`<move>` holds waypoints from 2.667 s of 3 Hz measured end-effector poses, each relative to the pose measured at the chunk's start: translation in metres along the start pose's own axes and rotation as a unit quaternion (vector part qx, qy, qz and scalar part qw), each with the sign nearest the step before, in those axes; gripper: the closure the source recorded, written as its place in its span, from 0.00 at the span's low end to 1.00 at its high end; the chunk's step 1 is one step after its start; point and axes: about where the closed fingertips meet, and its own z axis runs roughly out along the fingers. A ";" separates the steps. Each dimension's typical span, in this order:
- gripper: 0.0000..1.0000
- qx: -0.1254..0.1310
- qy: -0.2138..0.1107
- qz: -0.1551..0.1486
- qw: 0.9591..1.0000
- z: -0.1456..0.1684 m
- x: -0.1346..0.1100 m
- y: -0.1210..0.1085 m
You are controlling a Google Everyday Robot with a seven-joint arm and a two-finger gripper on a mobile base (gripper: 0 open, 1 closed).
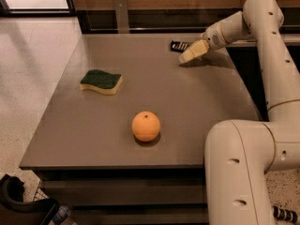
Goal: Move rxbar chocolate near orange
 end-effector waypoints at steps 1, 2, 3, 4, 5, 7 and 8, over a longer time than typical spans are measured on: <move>0.00 0.000 0.000 0.000 1.000 0.000 0.000 0.000; 0.00 0.005 0.045 -0.006 0.999 -0.002 0.006 0.004; 0.00 0.010 0.078 -0.006 0.997 -0.008 0.012 0.006; 0.00 0.010 0.078 -0.006 0.997 -0.007 0.012 0.006; 0.00 -0.002 0.085 0.014 0.996 -0.001 0.023 0.010; 0.00 -0.004 0.066 0.039 0.997 -0.004 0.029 0.007; 0.00 -0.004 0.066 0.039 0.997 -0.004 0.028 0.007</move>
Offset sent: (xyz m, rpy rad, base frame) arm -0.0221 -0.0008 -0.0020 -0.1354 0.0459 -0.0027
